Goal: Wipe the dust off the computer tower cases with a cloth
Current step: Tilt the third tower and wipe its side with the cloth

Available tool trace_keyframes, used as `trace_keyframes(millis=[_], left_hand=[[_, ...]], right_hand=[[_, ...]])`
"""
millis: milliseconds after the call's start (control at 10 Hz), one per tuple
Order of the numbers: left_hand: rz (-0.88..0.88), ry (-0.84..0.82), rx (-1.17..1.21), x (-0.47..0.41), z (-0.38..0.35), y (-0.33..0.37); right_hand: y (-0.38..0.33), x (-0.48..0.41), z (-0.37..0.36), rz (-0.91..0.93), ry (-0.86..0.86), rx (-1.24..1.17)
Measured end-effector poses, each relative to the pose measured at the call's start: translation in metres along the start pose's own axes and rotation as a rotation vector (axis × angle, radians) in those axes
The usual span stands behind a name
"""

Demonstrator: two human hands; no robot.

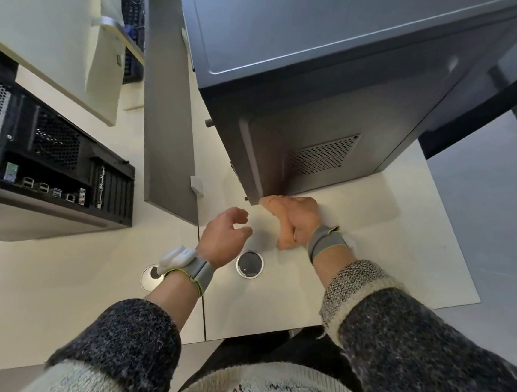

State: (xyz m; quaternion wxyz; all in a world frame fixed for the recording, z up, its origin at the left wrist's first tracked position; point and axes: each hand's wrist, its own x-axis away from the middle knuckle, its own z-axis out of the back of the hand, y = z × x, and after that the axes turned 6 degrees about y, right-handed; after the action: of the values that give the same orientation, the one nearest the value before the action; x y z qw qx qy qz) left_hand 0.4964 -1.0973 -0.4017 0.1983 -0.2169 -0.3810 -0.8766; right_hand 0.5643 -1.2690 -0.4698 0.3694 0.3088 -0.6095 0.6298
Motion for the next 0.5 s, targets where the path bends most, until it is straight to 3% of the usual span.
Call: trace_keyframes(millis=[100,200,300,400,500], left_hand=[[-0.004,-0.035,0.013,-0.005,-0.01,0.005],[-0.012,-0.056,-0.006,-0.009,-0.021,0.011],[-0.021,-0.078,-0.025,-0.012,-0.027,0.018],[-0.02,-0.098,-0.045,-0.014,-0.03,0.02],[-0.006,-0.095,-0.051,-0.013,-0.028,0.014]], right_hand=[[-0.002,-0.045,0.05,0.008,0.095,0.305],[-0.014,-0.069,0.11,0.02,0.362,0.298],[-0.038,-0.053,0.14,0.125,0.58,0.121],[-0.035,-0.056,0.148,0.166,0.608,-0.382],[-0.021,-0.058,0.125,0.242,0.705,0.085]])
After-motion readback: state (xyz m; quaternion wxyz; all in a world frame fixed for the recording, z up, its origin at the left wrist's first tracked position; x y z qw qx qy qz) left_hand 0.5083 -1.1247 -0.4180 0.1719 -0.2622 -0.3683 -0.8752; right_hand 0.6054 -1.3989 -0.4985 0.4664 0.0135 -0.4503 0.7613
